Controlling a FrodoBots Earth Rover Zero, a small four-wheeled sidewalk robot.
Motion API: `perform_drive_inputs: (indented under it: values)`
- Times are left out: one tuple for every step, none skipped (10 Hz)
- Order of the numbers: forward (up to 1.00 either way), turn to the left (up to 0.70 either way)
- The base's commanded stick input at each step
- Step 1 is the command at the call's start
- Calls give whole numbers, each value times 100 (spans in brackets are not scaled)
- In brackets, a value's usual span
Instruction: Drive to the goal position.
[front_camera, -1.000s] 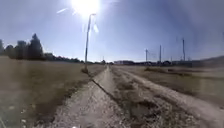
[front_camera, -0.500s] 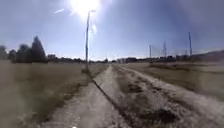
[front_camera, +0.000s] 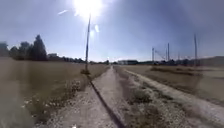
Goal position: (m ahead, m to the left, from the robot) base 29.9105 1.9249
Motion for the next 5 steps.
perform_drive_inputs:
  values:
    - [85,-2]
    - [85,-6]
    - [85,-25]
    - [85,0]
    - [85,0]
